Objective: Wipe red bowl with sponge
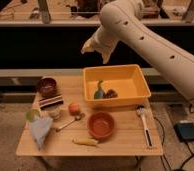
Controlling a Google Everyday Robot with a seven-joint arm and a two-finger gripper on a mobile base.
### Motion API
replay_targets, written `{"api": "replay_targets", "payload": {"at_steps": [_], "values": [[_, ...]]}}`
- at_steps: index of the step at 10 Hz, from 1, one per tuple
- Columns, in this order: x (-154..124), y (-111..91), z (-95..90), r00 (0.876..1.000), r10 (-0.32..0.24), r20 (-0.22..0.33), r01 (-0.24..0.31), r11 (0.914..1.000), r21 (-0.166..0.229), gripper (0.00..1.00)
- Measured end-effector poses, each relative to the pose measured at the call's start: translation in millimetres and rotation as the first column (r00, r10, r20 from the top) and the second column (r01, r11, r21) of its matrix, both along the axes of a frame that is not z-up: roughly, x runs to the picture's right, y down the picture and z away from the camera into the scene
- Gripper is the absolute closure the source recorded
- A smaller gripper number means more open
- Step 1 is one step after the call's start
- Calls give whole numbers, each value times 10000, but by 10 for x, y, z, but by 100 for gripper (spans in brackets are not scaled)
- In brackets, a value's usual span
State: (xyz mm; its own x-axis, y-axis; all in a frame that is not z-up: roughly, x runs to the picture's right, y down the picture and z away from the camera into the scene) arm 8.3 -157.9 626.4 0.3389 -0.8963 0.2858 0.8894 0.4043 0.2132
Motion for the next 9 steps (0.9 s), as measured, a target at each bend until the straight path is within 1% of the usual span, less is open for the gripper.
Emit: {"api": "replay_targets", "payload": {"at_steps": [6,8,9], "values": [[-1,-6,-10,10000,-5,-6,5,10000,17,35],[36,10,37,9999,56,-95,-57,9999,-116,35],[74,74,132,9997,175,-166,-180,9993,-320,35]]}}
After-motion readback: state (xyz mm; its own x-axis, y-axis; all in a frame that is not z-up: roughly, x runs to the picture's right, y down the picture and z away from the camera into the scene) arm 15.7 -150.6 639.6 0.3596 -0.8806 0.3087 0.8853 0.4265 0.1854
